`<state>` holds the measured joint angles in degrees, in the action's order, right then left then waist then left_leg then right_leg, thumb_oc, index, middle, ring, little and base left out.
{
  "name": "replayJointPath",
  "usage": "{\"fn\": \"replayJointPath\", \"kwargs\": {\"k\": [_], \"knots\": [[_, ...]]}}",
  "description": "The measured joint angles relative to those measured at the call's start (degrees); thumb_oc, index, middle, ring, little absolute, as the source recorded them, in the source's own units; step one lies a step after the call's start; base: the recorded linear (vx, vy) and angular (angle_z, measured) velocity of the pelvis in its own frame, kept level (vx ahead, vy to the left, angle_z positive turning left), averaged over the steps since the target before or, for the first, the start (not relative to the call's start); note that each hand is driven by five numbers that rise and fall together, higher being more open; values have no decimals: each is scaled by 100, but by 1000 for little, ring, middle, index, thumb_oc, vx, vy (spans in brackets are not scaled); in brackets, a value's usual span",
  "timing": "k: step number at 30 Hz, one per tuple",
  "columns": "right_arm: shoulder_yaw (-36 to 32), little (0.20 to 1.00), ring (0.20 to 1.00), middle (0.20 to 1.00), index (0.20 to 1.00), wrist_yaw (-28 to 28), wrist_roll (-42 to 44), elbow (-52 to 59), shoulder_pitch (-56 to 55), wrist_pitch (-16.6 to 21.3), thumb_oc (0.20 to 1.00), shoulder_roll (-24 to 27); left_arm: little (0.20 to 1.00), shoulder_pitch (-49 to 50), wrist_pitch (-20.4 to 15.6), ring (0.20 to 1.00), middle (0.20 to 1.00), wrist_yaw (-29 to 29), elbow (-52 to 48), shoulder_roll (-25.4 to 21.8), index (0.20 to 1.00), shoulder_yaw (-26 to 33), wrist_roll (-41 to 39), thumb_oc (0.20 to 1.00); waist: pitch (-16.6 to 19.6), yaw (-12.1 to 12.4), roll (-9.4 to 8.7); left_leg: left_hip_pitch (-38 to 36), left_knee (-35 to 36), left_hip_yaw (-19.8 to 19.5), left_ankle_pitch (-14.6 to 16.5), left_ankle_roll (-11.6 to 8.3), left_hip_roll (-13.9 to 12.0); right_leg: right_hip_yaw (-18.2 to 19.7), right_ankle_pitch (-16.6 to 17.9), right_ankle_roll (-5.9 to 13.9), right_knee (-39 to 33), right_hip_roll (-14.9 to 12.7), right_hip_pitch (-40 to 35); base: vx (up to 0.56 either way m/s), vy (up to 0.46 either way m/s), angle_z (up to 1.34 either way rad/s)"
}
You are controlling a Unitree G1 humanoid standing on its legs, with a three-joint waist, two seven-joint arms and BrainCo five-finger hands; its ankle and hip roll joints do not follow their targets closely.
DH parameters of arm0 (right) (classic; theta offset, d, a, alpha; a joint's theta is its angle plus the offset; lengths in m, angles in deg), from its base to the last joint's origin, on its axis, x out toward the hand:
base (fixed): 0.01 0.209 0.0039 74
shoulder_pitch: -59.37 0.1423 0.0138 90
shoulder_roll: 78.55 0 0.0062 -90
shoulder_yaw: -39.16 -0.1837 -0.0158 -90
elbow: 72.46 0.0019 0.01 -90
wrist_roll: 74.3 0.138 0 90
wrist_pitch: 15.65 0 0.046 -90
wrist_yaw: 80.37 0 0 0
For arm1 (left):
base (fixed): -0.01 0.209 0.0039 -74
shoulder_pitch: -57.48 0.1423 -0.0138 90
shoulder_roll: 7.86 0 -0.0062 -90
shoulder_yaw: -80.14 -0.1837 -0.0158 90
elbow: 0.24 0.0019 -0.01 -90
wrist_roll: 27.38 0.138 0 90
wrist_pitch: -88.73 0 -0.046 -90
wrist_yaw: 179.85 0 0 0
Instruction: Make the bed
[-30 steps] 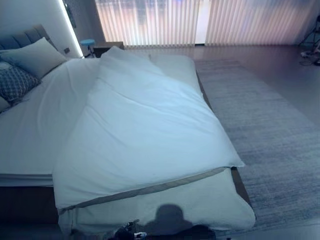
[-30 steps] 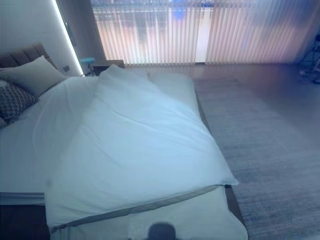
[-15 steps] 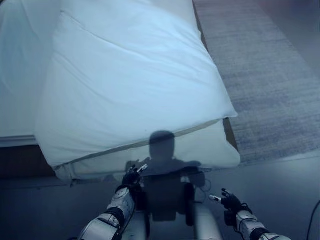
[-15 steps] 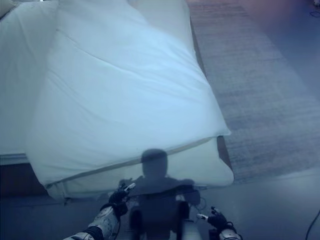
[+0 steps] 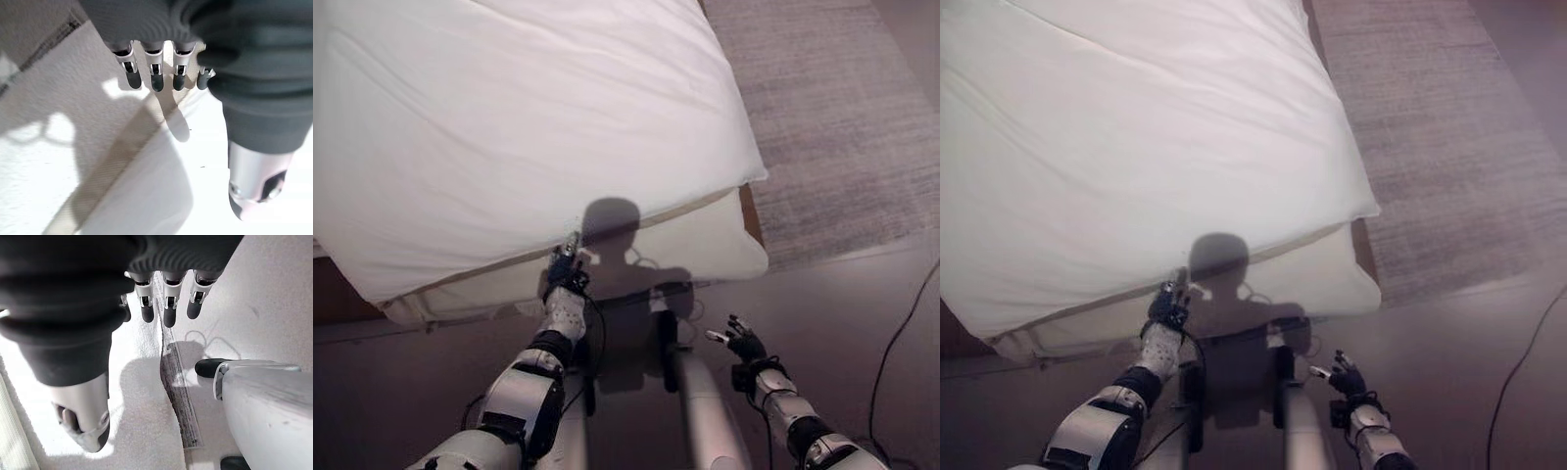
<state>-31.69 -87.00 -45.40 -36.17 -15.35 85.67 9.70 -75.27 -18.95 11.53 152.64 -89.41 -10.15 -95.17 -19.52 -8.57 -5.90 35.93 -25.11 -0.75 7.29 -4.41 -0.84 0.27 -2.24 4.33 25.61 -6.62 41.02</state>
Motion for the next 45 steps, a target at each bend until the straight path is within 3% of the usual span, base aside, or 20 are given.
{"fn": "replayJointPath", "kwargs": {"k": [13, 14, 15, 16, 17, 18, 28, 29, 30, 31, 32, 33, 34, 45], "knots": [[81, 1000, 1000, 1000, 1000, 30, 104, 137, -244, 127, 1000, 6, 1000, -453, -413, 1000, 1000, 219, -267, -204, 1000, 332, -571, 1000, 9, -151, -39, 161, 38, 38, 4, -14, -54, 28, 48, -9, -93, 54, 159, 1, -4, -2], [81, 1000, 1000, 1000, 1000, 31, 107, 138, -244, 128, 1000, 6, 856, -456, -419, 856, 856, 223, -300, -205, 856, 337, -608, 856, 9, -148, -39, 167, 38, 37, 4, -14, -54, 27, 49, -9, -93, 54, 164, 0, 0, 0], [81, 1000, 1000, 1000, 1000, 34, 107, 138, -244, 129, 1000, 5, 771, -461, -422, 771, 771, 226, -307, -205, 771, 345, -623, 771, 10, -144, -39, 167, 38, 37, 4, -14, -54, 27, 49, -9, -93, 54, 164, 0, 0, 0], [86, 1000, 1000, 1000, 1000, 49, 108, 147, -243, 132, 1000, 3, 457, -464, -452, 457, 457, 238, -326, -201, 457, 358, -623, 457, 10, -142, -39, 167, 38, 37, 4, -14, -54, 27, 49, -9, -93, 53, 164, 0, 0, 0], [94, 1000, 1000, 1000, 1000, 66, 108, 153, -243, 134, 1000, 1, 376, -465, -476, 376, 376, 249, -326, -201, 376, 367, -624, 376, 10, -136, -39, 168, 38, 37, 4, -14, -54, 27, 49, -9, -93, 53, 164, 0, 0, 0], [104, 1000, 1000, 1000, 1000, 92, 108, 156, -244, 136, 1000, 1, 200, -464, -543, 200, 200, 283, -325, -199, 200, 390, -638, 200, 9, -139, -39, 168, 37, 37, 4, -14, -54, 27, 49, -9, -93, 53, 164, 0, 0, 0], [387, 1000, 1000, 1000, 1000, 108, 245, 386, -235, 189, 1000, -27, 200, -473, -914, 200, 200, 407, -624, -207, 200, 435, -856, 200, 8, 16, -40, 179, 19, 28, 1, -12, -52, 18, 50, -11, -84, 46, 159, 0, 0, 0], [415, 1000, 1000, 1000, 1000, 116, 283, 451, -227, 211, 1000, -40, 373, -472, -935, 373, 373, 422, -711, -195, 373, 433, -903, 373, 3, 24, -45, 179, 17, 25, 0, -11, -52, 15, 51, -11, -81, 45, 158, 0, 0, 0], [422, 1000, 1000, 1000, 1000, 116, 313, 468, -219, 212, 1000, -47, 379, -473, -945, 379, 379, 431, -764, -188, 379, 431, -953, 379, 0, 23, -48, 179, 15, 22, 0, -11, -52, 14, 50, -11, -78, 45, 158, 0, 0, 0], [424, 1000, 1000, 1000, 1000, 119, 363, 505, -205, 212, 1000, -56, 369, -473, -967, 369, 369, 442, -825, -177, 369, 432, -958, 369, -9, 28, -47, 179, 8, 19, 0, -11, -52, 10, 50, -11, -74, 44, 151, 0, 0, 0], [426, 1000, 1000, 1000, 1000, 121, 436, 567, -186, 214, 1000, -59, 272, -472, -1015, 272, 272, 451, -952, -139, 272, 429, -964, 272, -43, 36, -47, 175, -2, 10, -1, -11, -51, 3, 51, -11, -71, 42, 138, -12, 2, 3], [434, 1000, 1000, 1000, 1000, 120, 491, 611, -175, 214, 1000, -69, 272, -464, -1061, 272, 272, 452, -1062, -98, 272, 425, -979, 272, -74, 55, -43, 175, -11, 3, -1, -10, -50, 2, 50, -11, -65, 42, 133, -4, -2, 5], [442, 1000, 1000, 1000, 1000, 128, 623, 638, -138, 234, 1000, -78, 200, -462, -1109, 200, 200, 452, -1278, -14, 200, 425, -1007, 200, -179, 107, -47, 148, -33, -14, -3, -12, -50, -6, 51, -12, -51, 43, 94, -24, 2, 4], [638, 1000, 1000, 1000, 1000, 217, 1726, 528, 929, 364, 1000, -636, 200, -65, -1570, 200, 200, 436, -3003, 484, 200, -126, -1189, 200, -530, 519, -2, 23, 27, -172, -153, -4, 32, -111, 57, -9, -38, -41, -107, -12, 7, 10]]}}
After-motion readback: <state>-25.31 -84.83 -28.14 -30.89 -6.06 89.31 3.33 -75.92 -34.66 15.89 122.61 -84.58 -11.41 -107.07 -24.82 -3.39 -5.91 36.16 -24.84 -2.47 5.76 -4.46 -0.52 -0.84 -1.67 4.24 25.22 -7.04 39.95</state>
